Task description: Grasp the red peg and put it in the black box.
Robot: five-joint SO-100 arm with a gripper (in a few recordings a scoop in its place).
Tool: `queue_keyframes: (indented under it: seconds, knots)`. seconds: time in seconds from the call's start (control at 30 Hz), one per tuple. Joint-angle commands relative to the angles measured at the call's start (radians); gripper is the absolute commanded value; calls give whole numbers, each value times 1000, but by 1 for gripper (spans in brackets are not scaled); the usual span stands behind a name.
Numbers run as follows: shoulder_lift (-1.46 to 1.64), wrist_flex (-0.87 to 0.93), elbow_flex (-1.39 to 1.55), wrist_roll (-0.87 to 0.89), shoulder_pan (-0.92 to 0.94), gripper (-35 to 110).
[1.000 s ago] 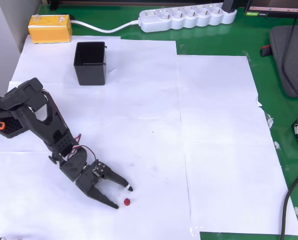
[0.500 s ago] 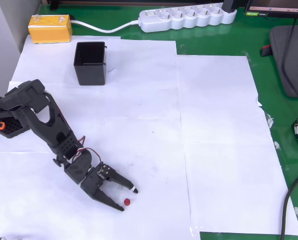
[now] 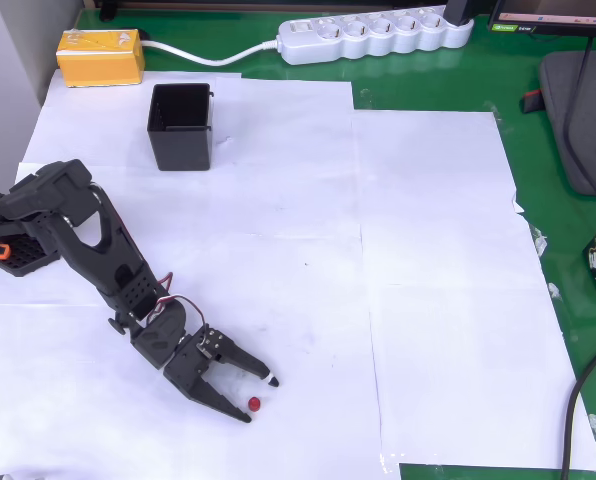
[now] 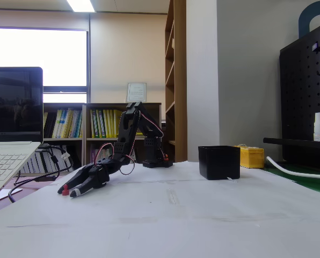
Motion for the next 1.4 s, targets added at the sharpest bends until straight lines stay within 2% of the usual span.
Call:
queue_keyframes:
  seconds: [0.0, 0.6, 1.37]
  knots:
    - [-5, -5, 21, -11, 0, 23]
    - [-15, -5, 8, -8, -2, 21]
    - [-9, -15, 12, 2, -3, 10]
